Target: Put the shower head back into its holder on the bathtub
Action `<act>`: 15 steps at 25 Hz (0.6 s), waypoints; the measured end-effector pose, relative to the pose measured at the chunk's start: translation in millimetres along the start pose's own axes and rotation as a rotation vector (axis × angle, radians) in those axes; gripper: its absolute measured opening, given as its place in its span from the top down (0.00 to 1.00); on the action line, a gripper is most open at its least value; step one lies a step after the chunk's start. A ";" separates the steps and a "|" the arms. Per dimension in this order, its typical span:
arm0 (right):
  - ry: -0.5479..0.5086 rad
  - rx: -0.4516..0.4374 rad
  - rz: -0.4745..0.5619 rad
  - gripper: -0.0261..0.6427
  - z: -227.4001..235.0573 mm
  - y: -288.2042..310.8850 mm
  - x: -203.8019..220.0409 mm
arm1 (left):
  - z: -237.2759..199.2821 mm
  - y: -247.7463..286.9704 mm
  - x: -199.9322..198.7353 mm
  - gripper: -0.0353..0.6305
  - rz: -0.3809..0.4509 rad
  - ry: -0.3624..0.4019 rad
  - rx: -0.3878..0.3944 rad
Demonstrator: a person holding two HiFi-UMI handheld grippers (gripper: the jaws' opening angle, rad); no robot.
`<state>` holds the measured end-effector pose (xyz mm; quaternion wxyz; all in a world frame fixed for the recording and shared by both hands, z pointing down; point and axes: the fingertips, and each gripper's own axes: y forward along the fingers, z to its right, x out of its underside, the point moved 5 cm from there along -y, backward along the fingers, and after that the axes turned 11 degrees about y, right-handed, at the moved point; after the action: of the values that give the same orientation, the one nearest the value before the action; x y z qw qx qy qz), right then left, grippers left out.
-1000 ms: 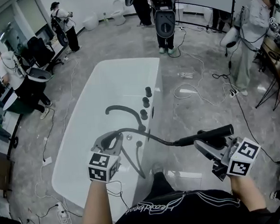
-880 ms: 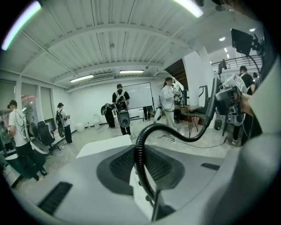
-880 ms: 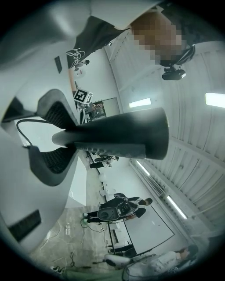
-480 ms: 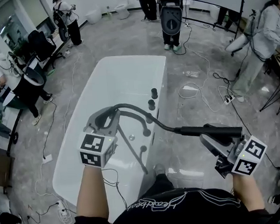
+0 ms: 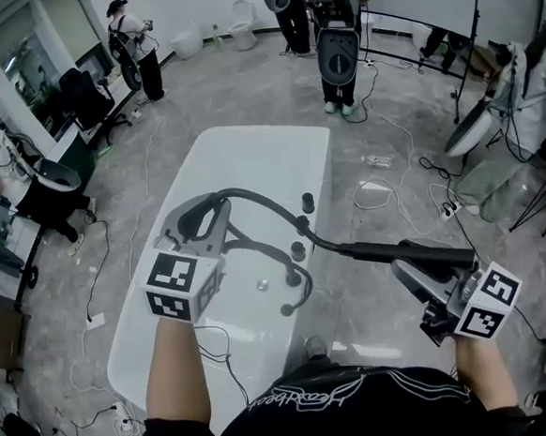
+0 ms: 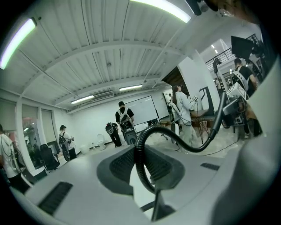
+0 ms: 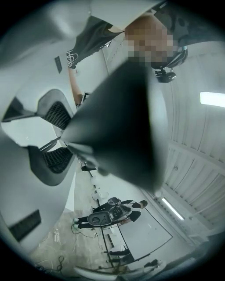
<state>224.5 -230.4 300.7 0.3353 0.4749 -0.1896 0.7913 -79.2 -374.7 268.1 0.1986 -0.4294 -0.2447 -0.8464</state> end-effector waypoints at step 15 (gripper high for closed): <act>0.008 -0.101 0.009 0.76 -17.4 37.2 -24.1 | -48.3 -44.5 -26.6 0.85 0.028 0.042 -0.101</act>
<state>195.1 -254.3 271.9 0.3562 0.4535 -0.2301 0.7839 -119.2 -363.9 210.6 0.1938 -0.4242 -0.1916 -0.8636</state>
